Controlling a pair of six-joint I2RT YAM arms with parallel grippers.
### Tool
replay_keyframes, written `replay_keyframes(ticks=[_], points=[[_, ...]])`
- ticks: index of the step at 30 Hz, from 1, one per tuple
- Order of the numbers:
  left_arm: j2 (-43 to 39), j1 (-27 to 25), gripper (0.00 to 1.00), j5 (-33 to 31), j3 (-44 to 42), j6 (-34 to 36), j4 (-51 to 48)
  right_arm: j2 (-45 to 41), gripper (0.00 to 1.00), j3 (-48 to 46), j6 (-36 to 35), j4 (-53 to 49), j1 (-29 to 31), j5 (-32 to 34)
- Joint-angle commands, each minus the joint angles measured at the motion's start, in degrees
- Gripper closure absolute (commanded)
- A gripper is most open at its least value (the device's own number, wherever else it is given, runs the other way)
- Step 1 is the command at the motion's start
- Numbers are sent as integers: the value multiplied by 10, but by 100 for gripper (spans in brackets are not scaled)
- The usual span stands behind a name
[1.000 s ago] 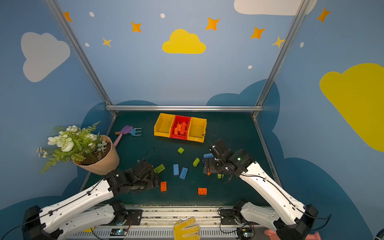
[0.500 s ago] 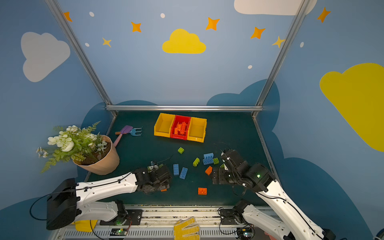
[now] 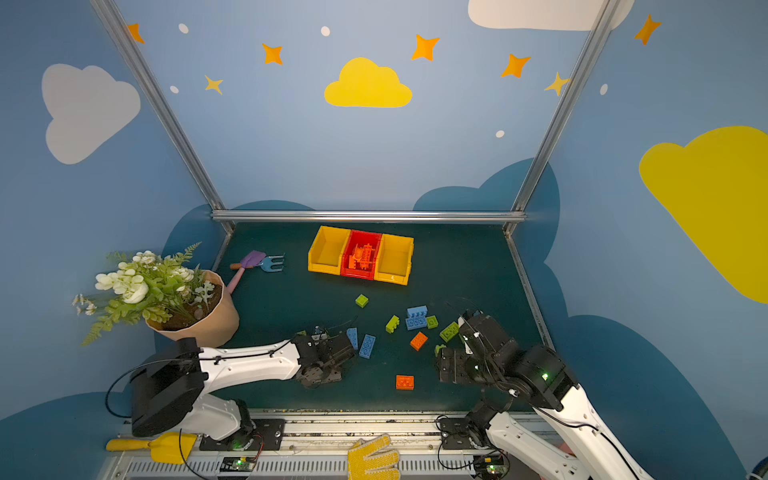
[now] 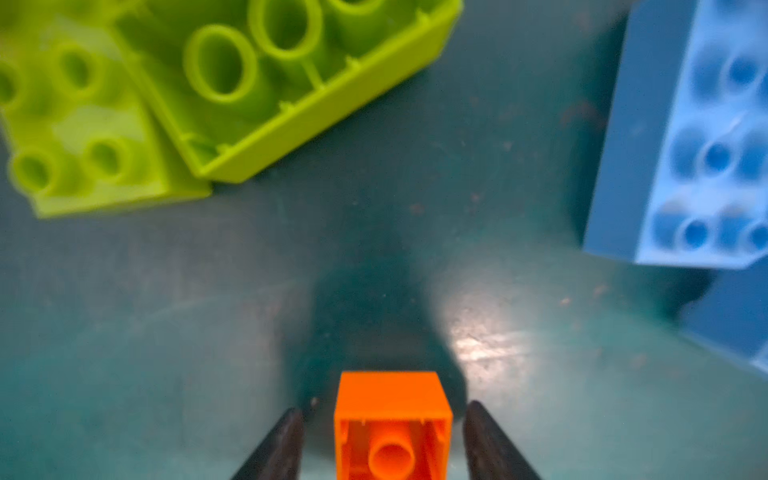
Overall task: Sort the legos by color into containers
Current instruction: 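Grasp the orange 2x2 brick with the left gripper and lift it, then carry the orange 2x2 brick to the red bin and release it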
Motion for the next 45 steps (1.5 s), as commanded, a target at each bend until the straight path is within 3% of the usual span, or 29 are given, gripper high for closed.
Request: replay_keyframes(ticks=[1,7,12,15,19,25,30,35,37,42,45], points=[[11,-1,55,4,8,-4,-2,-10,4,-10,9,-25,3,13],[26,0,75,3,32,-9,-25,-21,4,-16,8,-23,2,17],[45,7,82,-26,134,33,-112,-36,4,-17,0,-27,2,14],[59,34,83,-53,223,71,-165,-60,4,-28,4,-25,2,6],[93,109,83,-61,330,131,-172,-93,4,-54,22,-18,2,5],[247,232,83,-34,584,246,-198,-67,4,-70,48,36,1,28],[430,297,84,-9,869,336,-272,46,4,-46,42,115,-4,39],[621,344,84,66,1171,377,-339,174,4,28,8,148,-36,55],[646,357,83,94,1187,390,-303,209,4,50,1,164,-52,52],[613,365,81,87,1076,422,-170,277,4,94,0,198,-89,26],[627,365,81,101,1088,428,-155,315,4,119,-11,197,-97,21]])
